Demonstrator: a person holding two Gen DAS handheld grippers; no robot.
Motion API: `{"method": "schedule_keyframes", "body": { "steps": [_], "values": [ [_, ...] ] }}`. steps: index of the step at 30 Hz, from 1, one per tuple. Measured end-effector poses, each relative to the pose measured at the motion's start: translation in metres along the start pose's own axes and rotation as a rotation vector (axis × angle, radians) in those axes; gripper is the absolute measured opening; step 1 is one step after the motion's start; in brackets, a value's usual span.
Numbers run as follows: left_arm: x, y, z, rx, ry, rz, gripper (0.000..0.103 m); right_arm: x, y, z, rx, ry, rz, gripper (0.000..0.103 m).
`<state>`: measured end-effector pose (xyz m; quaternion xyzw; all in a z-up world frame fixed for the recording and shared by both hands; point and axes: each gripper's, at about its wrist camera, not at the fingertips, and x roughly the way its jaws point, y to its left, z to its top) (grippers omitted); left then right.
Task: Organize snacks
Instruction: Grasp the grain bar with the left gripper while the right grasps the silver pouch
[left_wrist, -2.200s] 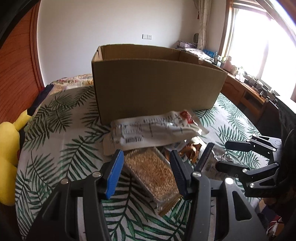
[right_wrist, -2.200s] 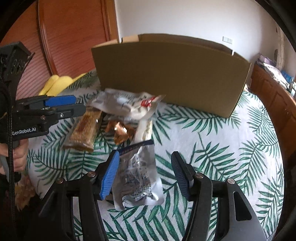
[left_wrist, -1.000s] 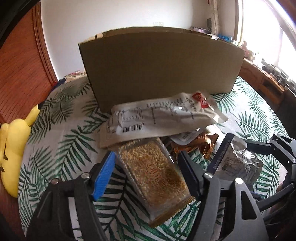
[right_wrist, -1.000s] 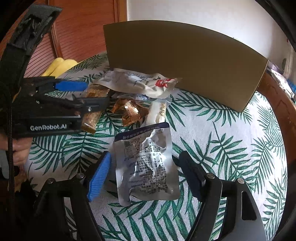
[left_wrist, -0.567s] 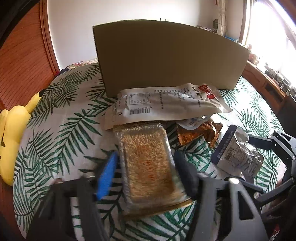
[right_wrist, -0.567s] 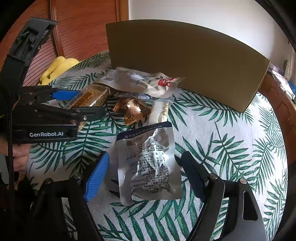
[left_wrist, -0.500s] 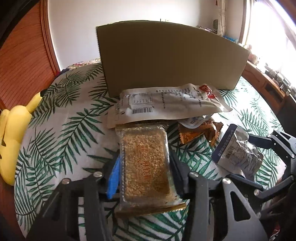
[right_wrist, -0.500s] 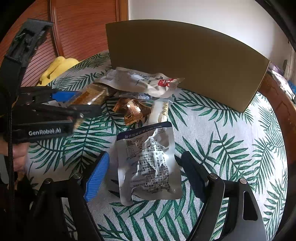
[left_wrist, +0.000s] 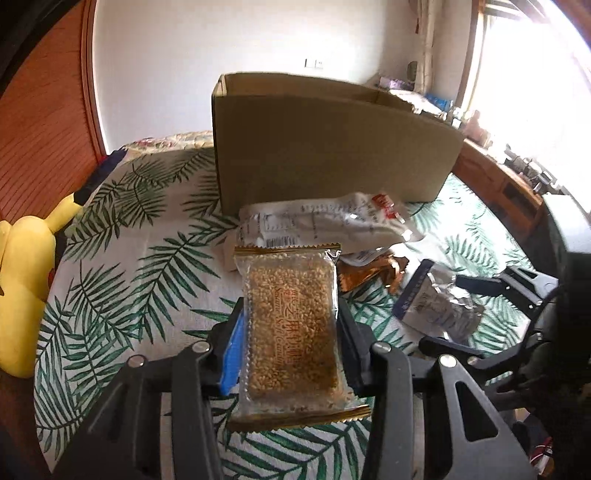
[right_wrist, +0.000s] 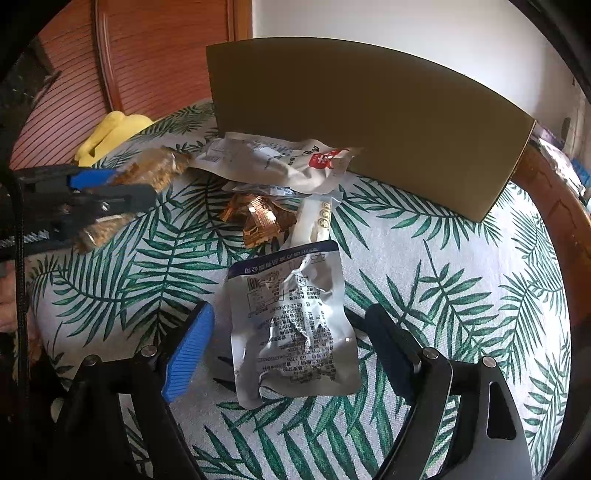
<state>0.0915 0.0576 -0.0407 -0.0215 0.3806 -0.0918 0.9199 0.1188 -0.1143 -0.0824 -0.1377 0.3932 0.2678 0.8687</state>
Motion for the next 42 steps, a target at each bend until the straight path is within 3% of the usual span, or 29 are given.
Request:
{"method": "schedule_keyframes", "body": {
  "steps": [11, 14, 16, 26, 42],
  "values": [
    [-0.021, 0.001, -0.011, -0.021, -0.039, -0.049, 0.043, -0.008, -0.001, -0.007, -0.029, 0.046, 0.015, 0.082],
    [-0.030, 0.000, -0.015, -0.023, -0.052, -0.055, 0.043, -0.009, -0.001, -0.007, -0.024, 0.043, 0.029, 0.075],
    [-0.035, -0.002, -0.016, -0.023, -0.061, -0.056, 0.043, -0.012, 0.000, -0.007, -0.022, 0.040, 0.032, 0.060],
    [-0.063, -0.005, -0.023, -0.023, -0.102, -0.059, 0.043, -0.026, 0.003, -0.022, 0.026, 0.004, -0.003, 0.058],
    [-0.067, -0.019, -0.006, 0.002, -0.132, -0.070, 0.043, -0.081, -0.016, -0.018, 0.103, -0.133, -0.002, 0.058]
  ]
}}
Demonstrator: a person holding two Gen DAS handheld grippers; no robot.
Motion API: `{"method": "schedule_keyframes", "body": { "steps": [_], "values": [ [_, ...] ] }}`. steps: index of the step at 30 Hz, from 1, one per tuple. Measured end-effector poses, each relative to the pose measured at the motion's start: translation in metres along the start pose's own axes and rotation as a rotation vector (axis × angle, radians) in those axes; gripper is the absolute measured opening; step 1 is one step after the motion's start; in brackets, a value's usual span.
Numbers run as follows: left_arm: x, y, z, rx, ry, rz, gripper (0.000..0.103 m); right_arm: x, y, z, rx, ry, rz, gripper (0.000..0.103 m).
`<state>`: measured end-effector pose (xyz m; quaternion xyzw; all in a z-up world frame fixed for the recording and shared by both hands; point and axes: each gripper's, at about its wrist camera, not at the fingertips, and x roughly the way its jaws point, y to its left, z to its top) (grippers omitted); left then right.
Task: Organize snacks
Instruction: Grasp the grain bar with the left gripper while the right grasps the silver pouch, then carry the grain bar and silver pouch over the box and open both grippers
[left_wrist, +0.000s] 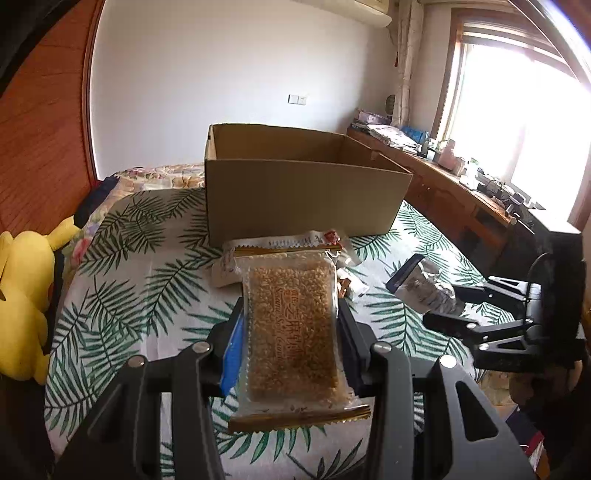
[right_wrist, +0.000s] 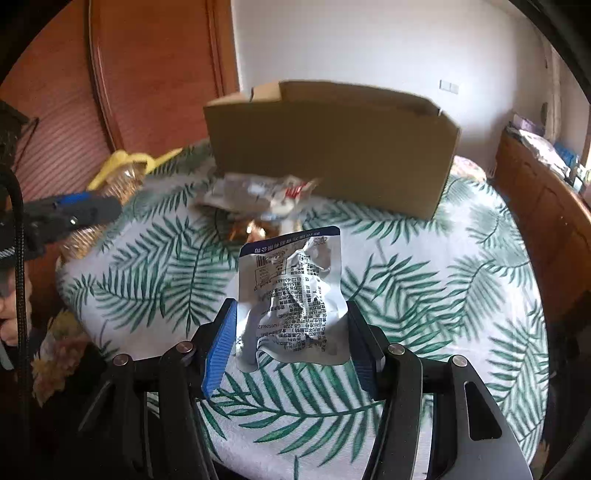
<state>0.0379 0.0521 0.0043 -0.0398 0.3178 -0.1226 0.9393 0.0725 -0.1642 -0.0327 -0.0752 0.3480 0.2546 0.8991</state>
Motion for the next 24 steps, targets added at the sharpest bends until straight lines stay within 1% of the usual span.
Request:
{"method": "schedule_keyframes", "body": {
  "steps": [6, 12, 19, 24],
  "values": [
    [0.008, -0.006, 0.009, 0.009, -0.001, -0.013, 0.043, -0.019, -0.011, 0.006, 0.038, -0.052, 0.009, 0.058],
    [0.019, -0.008, 0.023, 0.023, 0.000, -0.023, 0.043, -0.032, -0.018, 0.014, 0.041, -0.098, 0.004, 0.058],
    [0.033, -0.008, 0.044, 0.039, -0.011, -0.039, 0.043, -0.040, -0.029, 0.037, 0.032, -0.153, 0.005, 0.058],
    [0.043, -0.007, 0.068, 0.052, -0.030, -0.051, 0.043, -0.038, -0.039, 0.061, 0.017, -0.182, 0.000, 0.058]
  ]
}}
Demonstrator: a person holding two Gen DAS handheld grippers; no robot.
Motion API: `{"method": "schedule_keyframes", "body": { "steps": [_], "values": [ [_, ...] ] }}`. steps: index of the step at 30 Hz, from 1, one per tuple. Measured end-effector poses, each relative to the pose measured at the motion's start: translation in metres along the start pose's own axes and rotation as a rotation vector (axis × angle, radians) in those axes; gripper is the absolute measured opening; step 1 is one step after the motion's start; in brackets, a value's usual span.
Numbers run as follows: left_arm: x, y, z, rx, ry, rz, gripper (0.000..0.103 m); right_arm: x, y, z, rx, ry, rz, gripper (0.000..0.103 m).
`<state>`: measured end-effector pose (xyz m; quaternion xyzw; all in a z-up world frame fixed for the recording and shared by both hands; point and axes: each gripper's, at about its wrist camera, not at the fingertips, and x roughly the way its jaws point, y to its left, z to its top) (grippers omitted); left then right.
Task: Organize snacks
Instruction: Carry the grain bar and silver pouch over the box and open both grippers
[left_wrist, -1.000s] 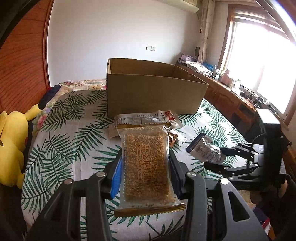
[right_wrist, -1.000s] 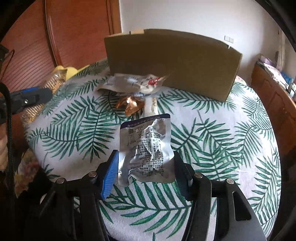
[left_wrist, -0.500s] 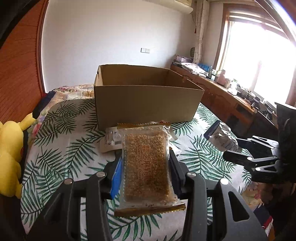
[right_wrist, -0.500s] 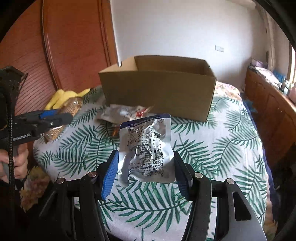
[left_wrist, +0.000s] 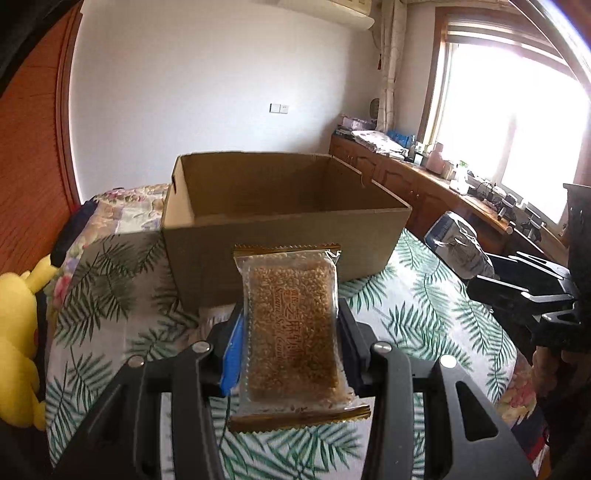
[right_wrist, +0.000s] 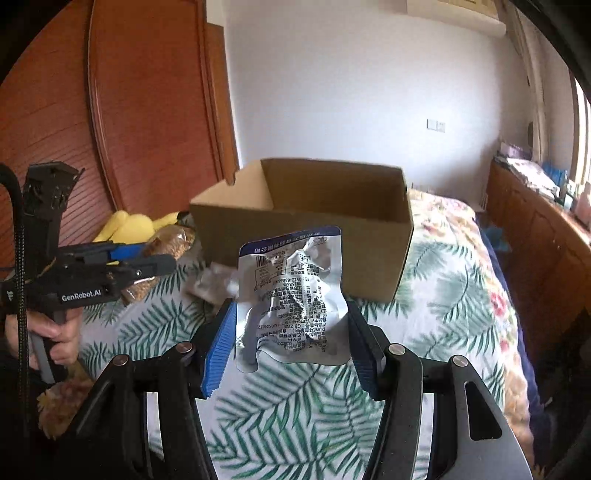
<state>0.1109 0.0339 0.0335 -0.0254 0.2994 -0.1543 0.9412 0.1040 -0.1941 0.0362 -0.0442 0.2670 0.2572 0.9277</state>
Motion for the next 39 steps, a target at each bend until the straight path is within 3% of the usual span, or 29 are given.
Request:
{"method": "schedule_keyframes", "body": {
  "steps": [17, 29, 39],
  "values": [
    [0.051, 0.031, 0.082, 0.018, -0.071, 0.001, 0.043, 0.074, -0.035, 0.068, -0.016, -0.052, -0.007, 0.058],
    [0.090, 0.051, 0.095, 0.010, -0.049, 0.031, 0.044, 0.114, -0.041, 0.085, -0.013, -0.048, -0.006, 0.058],
    [0.116, 0.046, 0.093, 0.011, -0.017, 0.029, 0.045, 0.131, -0.035, 0.070, 0.012, -0.010, -0.010, 0.055]
  ]
}}
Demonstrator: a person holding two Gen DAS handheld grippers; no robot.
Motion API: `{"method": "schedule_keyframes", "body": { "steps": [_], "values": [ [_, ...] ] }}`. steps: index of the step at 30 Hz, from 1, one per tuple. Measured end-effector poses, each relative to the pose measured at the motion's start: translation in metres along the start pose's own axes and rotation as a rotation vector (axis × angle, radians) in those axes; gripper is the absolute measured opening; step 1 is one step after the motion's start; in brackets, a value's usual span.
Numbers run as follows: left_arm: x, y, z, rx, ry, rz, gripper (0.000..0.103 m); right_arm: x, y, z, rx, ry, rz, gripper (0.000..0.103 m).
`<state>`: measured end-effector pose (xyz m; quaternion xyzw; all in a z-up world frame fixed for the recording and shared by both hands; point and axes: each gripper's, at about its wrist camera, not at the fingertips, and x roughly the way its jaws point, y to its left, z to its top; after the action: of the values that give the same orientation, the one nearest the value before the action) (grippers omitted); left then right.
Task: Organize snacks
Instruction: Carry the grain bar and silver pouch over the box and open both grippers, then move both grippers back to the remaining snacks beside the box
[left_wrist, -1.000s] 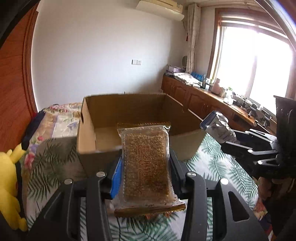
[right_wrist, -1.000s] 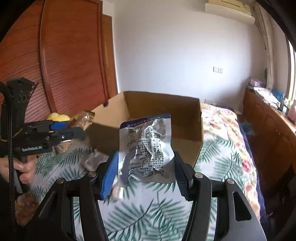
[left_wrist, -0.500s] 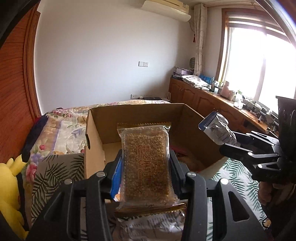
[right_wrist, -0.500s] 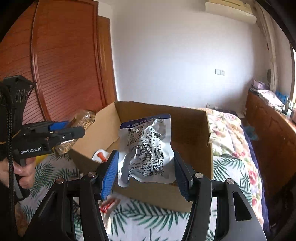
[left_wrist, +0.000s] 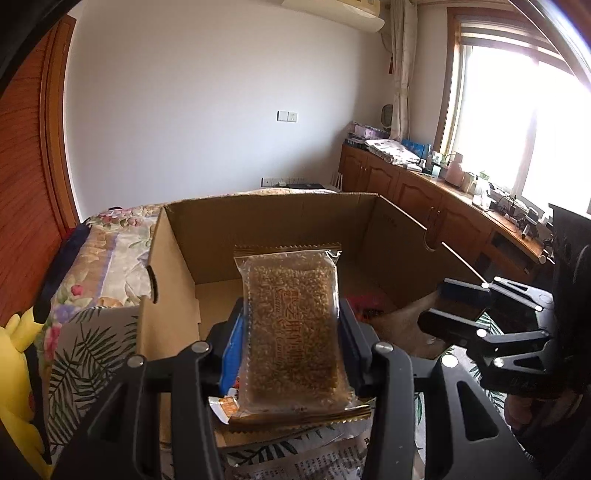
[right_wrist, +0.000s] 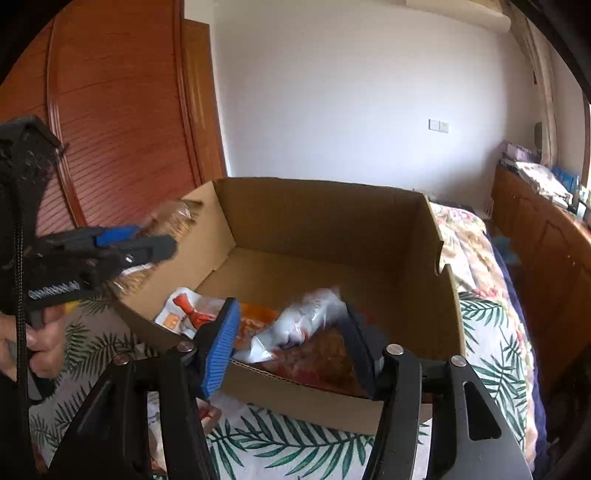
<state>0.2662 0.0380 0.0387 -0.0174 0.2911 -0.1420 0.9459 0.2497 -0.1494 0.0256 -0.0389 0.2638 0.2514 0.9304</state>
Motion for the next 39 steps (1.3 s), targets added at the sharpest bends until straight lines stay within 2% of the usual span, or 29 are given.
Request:
{"method": "schedule_keyframes", "body": {
  "steps": [4, 23, 28, 31, 39],
  "values": [
    [0.003, 0.001, 0.000, -0.007, 0.001, -0.002, 0.045, 0.002, -0.002, 0.002, 0.000, 0.003, 0.002, 0.052],
    [0.014, -0.005, -0.001, 0.020, 0.027, 0.014, 0.047, 0.005, -0.011, -0.002, 0.010, -0.010, 0.007, 0.052],
    [0.017, -0.006, -0.002, 0.020, 0.041, 0.015, 0.052, 0.005, -0.011, -0.003, 0.011, -0.011, 0.007, 0.052],
    [0.015, -0.005, -0.001, 0.018, 0.033, 0.012, 0.058, 0.003, -0.011, -0.003, 0.013, -0.018, -0.001, 0.052],
    [-0.013, -0.012, -0.004, 0.038, -0.004, 0.016, 0.059, -0.026, -0.006, -0.006, 0.021, -0.050, -0.003, 0.053]
  ]
}}
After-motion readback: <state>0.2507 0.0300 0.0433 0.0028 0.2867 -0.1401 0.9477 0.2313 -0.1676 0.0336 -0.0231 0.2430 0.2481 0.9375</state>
